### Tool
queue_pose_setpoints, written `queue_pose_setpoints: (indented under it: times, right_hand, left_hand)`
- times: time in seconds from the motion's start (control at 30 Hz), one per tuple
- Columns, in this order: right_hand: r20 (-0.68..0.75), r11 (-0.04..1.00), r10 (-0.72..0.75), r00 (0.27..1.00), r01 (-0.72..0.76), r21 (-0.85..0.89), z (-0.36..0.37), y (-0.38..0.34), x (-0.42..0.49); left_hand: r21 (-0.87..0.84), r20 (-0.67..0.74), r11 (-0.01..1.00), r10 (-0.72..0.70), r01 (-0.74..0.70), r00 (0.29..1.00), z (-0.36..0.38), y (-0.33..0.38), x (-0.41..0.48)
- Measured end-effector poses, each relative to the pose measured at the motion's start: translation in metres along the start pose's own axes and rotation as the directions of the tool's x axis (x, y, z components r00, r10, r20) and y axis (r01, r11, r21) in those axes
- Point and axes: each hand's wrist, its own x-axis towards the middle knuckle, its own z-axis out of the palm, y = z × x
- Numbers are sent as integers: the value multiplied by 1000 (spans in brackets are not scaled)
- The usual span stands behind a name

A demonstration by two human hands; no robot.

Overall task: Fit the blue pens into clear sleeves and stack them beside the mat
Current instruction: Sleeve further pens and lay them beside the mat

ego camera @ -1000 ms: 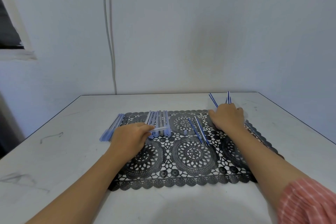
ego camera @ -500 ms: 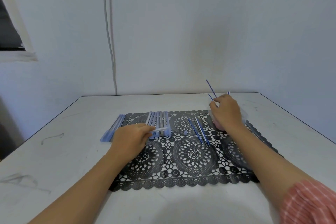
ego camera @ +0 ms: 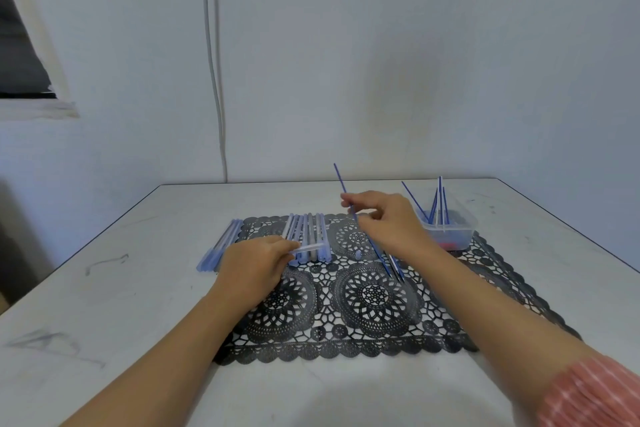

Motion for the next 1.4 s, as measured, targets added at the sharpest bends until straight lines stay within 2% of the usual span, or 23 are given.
queue_pose_setpoints:
  times: [0.1, 0.23, 0.37, 0.47, 0.6, 0.8, 0.97, 1.4]
  right_hand:
    - [102, 953, -167, 981, 187, -238, 8, 3, -4]
    - [140, 747, -456, 879, 463, -476, 15, 13, -9]
    - [116, 614, -609, 785, 558, -558, 17, 20, -8]
    - [144, 536, -656, 741, 592, -602, 16, 29, -9]
    - [229, 472, -664, 712, 636, -610, 13, 37, -9]
    - [300, 489, -557, 774, 598, -635, 15, 38, -10]
    - [358, 442, -508, 783, 594, -672, 16, 41, -10]
    - [322, 430, -520, 791, 568, -701, 15, 46, -9]
  left_hand:
    - [1, 4, 1000, -2, 2, 1000, 0, 0, -1]
    - [-1, 10, 1000, -9, 9, 1000, -2, 1, 0]
    - [2, 12, 1000, -18, 18, 1000, -2, 1, 0]
    - [3, 10, 1000, -14, 14, 1000, -2, 1, -1]
    - [0, 10, 1000, -13, 13, 1000, -2, 1, 0]
    - [6, 11, 1000, -14, 14, 1000, -2, 1, -1]
    - [18, 10, 1000, -16, 16, 1000, -2, 1, -1]
    - [7, -13, 999, -33, 33, 999, 1, 0, -1]
